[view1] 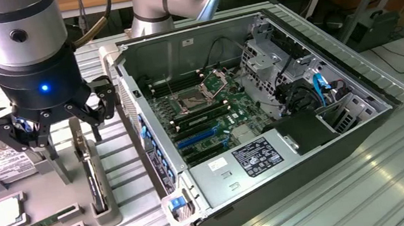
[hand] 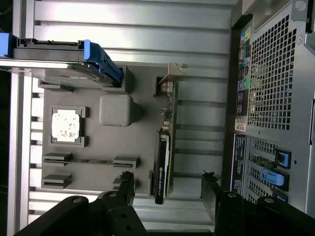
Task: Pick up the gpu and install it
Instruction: 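Pick up the gpu and move the gpu toward the slot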
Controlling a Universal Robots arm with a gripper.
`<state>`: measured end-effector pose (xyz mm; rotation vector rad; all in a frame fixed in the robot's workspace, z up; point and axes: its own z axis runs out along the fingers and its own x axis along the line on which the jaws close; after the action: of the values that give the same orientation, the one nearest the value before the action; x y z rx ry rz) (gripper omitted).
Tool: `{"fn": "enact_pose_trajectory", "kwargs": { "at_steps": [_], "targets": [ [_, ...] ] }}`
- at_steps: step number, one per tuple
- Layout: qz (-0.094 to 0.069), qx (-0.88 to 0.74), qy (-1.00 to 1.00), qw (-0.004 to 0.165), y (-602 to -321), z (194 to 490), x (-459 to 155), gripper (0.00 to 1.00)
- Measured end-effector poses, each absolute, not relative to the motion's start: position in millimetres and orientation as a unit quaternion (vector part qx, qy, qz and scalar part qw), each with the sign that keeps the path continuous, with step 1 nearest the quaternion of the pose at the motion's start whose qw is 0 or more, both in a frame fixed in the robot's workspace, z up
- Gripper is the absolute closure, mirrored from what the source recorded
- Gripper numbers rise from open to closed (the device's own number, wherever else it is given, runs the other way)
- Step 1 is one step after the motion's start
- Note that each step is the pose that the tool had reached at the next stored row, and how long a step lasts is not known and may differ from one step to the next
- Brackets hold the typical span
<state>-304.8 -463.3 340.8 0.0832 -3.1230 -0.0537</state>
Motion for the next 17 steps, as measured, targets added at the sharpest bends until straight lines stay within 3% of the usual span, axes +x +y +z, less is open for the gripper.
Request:
{"fn": "enact_pose_trajectory", "kwargs": {
  "at_steps": [17],
  "targets": [
    [-0.017, 0.027, -0.999, 0.008, -463.3, 331.2, -304.8, 0.34]
  ]
}}
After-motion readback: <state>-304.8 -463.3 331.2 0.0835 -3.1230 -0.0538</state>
